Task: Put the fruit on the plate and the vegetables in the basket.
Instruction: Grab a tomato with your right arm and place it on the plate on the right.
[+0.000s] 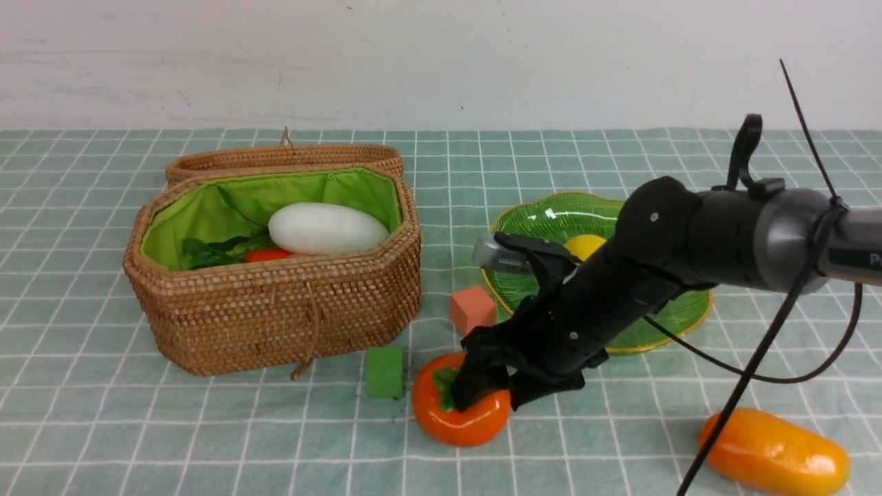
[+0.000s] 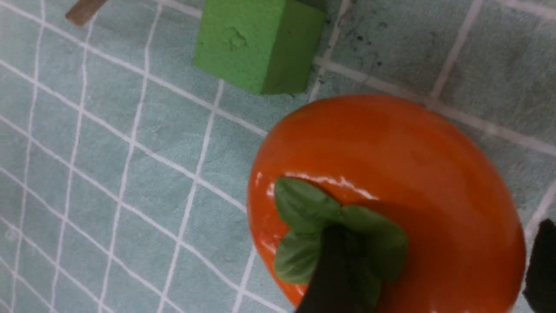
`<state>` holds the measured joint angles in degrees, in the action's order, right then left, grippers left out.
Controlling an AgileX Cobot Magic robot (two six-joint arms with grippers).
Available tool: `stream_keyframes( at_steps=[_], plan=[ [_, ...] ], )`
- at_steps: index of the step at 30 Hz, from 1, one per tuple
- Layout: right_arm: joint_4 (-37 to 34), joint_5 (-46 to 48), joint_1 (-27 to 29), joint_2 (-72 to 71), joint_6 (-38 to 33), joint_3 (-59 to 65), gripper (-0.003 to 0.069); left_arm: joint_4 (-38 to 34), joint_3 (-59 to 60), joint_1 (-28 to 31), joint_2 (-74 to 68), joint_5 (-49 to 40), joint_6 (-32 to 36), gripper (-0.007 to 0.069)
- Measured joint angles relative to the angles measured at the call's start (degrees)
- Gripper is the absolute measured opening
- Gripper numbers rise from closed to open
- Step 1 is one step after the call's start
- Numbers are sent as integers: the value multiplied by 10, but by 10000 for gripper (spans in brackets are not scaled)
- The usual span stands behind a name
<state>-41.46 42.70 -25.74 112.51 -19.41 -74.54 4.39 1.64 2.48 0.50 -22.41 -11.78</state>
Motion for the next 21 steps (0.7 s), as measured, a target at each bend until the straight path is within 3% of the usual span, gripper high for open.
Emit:
stream_keyframes(
  at_steps=[1,2,10,17,21],
  plan=[
    [-1,4,0,0,-8,-1,463,0,0,0,0,0,0,237],
    [-3,6,0,0,-15,0,457,0,0,0,0,0,0,237],
    [17,63,7,-16,-28,-19,458,0,0,0,0,0,0,237],
    [19,82,75,-44,3,-115,458,0,0,0,0,0,0,239],
    [19,30,140,-40,14,-144,458,0,0,0,0,0,0,239]
  ],
)
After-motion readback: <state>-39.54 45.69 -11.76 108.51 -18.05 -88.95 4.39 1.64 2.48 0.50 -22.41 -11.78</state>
